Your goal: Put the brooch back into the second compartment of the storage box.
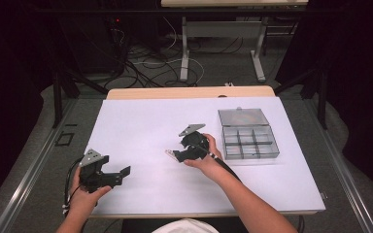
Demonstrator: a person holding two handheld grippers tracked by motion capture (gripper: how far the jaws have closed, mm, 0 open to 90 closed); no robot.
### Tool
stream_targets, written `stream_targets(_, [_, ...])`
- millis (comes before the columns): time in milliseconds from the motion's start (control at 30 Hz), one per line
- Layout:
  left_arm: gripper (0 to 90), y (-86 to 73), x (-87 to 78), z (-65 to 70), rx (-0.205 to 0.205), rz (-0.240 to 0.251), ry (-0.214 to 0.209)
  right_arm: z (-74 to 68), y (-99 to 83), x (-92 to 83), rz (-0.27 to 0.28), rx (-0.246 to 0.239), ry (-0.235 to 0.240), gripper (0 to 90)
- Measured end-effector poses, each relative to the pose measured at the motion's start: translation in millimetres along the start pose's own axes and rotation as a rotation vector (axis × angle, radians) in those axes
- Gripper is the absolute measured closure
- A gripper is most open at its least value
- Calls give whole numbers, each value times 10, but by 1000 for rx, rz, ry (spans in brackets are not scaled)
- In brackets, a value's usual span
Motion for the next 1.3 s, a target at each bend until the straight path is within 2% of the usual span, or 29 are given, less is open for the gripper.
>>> stream_targets(100, [17, -1, 0, -4, -1, -1, -2, -16, 21, 40, -20, 10, 3, 286])
stream_targets(200, [18, -2, 1, -6, -1, 0, -3, -6, 49, 84, -5, -12, 2, 290])
stream_targets(233, [23, -2, 5, -10, -3, 4, -1, -23, 54, 107, -19, 8, 2, 290])
stream_targets(333, [24, -4, 4, -12, -3, 2, -2, -31, 81, 143, -31, 9, 1, 295])
stream_targets(400, [25, -3, 6, -13, -4, 8, 2, -35, 95, 169, -37, 8, 22, 327])
stream_targets(433, [26, -3, 6, -14, -4, 7, 2, -42, 97, 177, -44, 24, 19, 329])
stream_targets(467, [26, -4, 7, -14, -3, 7, 2, -40, 105, 192, -48, 9, 25, 332])
stream_targets(500, [26, -6, 5, -14, -2, 1, -2, -50, 110, 205, -42, 22, 20, 334])
stream_targets(567, [28, -10, 4, -16, -1, -6, -2, -47, 120, 222, -55, 7, 22, 337])
stream_targets(600, [29, -10, 4, -16, -2, -6, -3, -58, 119, 232, -60, 28, 20, 339])
stream_targets(667, [30, -10, 6, -16, -2, -5, -3, -58, 117, 249, -83, 39, 16, 345])
stream_targets(767, [32, -8, 13, -17, -5, 3, 2, -44, 121, 288, -88, 36, 29, 362])
stream_targets(833, [33, -8, 14, -20, -5, 4, 3, -42, 119, 301, -91, 66, 18, 397])
stream_targets(867, [34, -8, 14, -21, -6, 4, 3, -28, 121, 315, -87, 53, 18, 399])
stream_targets(900, [34, -13, 5, -23, -3, -8, -1, -28, 119, 323, -98, 60, 24, 404])
stream_targets(1000, [35, -12, 13, -26, -8, 2, 6, -15, 117, 347, -104, 63, 26, 431])
stream_targets(1133, [37, -13, 14, -28, -9, 2, 4, -5, 105, 373, -124, 101, 34, 527])
stream_targets(1167, [39, -14, 14, -29, -9, 1, 4, -8, 98, 380, -133, 127, 28, 542])
stream_targets(1233, [39, -15, 16, -31, -10, 0, 6, 13, 81, 397, -147, 109, 30, 578])
stream_targets(1267, [40, -17, 15, -31, -12, -2, 6, -2, 67, 399, -168, 137, 32, 584])
stream_targets(1300, [43, -20, 17, -39, -10, -6, 11, 6, 62, 410, -167, 130, 31, 589])
Point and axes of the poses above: each handheld gripper's, and its own axes: x roughly forward along the jaws, y roughly out of its top, z roughly to its right, the point moved 7 cm from there along x, roughly forward along the jaws, and after that the axes turned 4 degrees about x, right-handed, at the moved point
